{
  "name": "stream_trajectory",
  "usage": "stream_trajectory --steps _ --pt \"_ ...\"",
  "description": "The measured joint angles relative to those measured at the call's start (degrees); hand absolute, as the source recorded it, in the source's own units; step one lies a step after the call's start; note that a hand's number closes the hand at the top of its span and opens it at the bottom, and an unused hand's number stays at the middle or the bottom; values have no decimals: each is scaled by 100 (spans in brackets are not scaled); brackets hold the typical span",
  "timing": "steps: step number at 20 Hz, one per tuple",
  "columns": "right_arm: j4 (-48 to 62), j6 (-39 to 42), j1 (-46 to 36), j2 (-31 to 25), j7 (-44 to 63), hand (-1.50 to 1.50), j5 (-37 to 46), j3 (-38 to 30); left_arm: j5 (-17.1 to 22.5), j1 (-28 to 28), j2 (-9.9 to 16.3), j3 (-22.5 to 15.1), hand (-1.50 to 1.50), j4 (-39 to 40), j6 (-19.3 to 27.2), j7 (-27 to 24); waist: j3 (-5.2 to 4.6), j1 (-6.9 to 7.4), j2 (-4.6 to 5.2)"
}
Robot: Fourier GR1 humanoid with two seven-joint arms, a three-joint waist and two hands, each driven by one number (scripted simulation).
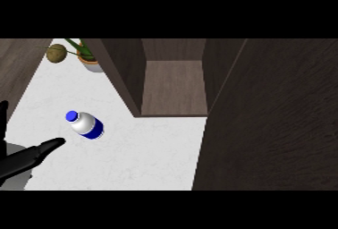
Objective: Pick up the bottled water, place it into the cabinet and close the cabinet
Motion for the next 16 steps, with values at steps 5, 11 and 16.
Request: stream_trajectory --steps 5,11,16 --pt "-2 -114 -25 -142 -21 -150 22 39 10 -135 -19 133 -150 774 -19 -550 0 -9 1" --pt "-19 -220 -22 -331 -94 -150 38 68 -16 -271 -59 134 -150 1711 -105 -1182 1 -19 2" --pt "-31 -344 117 -470 -232 -150 45 211 46 -388 -71 206 -150 2588 -229 -1815 1 -25 1"
